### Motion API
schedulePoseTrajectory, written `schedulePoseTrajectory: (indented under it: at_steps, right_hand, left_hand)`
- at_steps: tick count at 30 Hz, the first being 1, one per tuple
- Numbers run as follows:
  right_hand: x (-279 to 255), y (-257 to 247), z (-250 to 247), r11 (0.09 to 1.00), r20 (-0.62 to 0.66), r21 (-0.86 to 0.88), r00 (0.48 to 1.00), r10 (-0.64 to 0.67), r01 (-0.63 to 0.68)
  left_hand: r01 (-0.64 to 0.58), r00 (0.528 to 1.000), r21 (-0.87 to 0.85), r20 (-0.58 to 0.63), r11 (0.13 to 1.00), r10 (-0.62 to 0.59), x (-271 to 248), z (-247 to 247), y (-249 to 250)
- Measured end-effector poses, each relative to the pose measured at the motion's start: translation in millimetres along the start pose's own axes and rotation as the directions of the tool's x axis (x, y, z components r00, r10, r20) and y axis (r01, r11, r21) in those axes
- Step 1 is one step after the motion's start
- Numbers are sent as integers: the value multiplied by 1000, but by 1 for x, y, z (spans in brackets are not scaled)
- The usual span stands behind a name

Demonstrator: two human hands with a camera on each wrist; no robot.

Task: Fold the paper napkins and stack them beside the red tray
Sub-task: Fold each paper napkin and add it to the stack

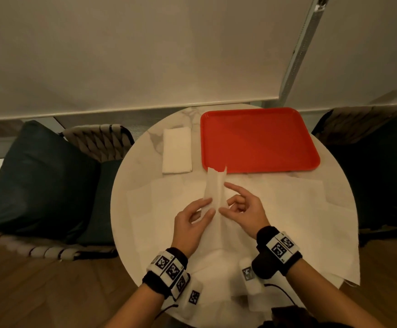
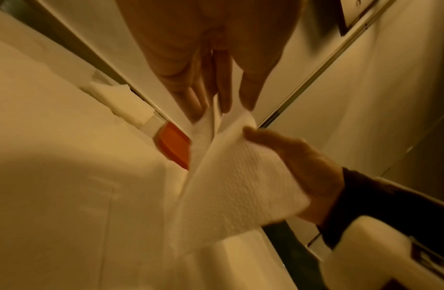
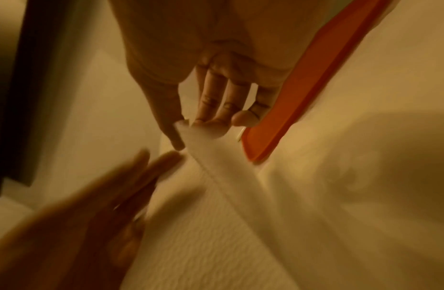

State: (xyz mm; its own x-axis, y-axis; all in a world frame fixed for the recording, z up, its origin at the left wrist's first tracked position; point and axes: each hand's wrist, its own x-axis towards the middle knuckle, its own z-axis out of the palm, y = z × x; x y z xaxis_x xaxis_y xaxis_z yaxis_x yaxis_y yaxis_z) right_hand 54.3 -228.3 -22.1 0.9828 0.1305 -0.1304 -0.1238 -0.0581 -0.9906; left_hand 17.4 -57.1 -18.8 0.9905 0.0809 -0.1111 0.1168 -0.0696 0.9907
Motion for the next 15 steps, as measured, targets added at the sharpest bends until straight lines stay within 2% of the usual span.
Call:
schedulePoseTrajectory:
  at_steps: [4, 9, 12, 15]
  right_hand:
    - [4, -8, 34, 999, 74, 10, 997, -31, 30]
    - [16, -15, 49, 999, 162, -23, 987, -24, 28]
    - [29, -17, 43, 998, 13, -62, 1000, -17, 18]
    - [43, -13, 35, 992, -96, -114, 995, 39, -50]
  left_hand:
    - [62, 998, -128, 1, 990, -62, 3, -7, 9]
    - [113, 986, -186, -101, 976, -133, 22, -31, 4]
    - [113, 978, -197, -152, 974, -144, 39, -48, 7]
    - [45, 984, -190, -162, 981, -76, 55, -60, 13]
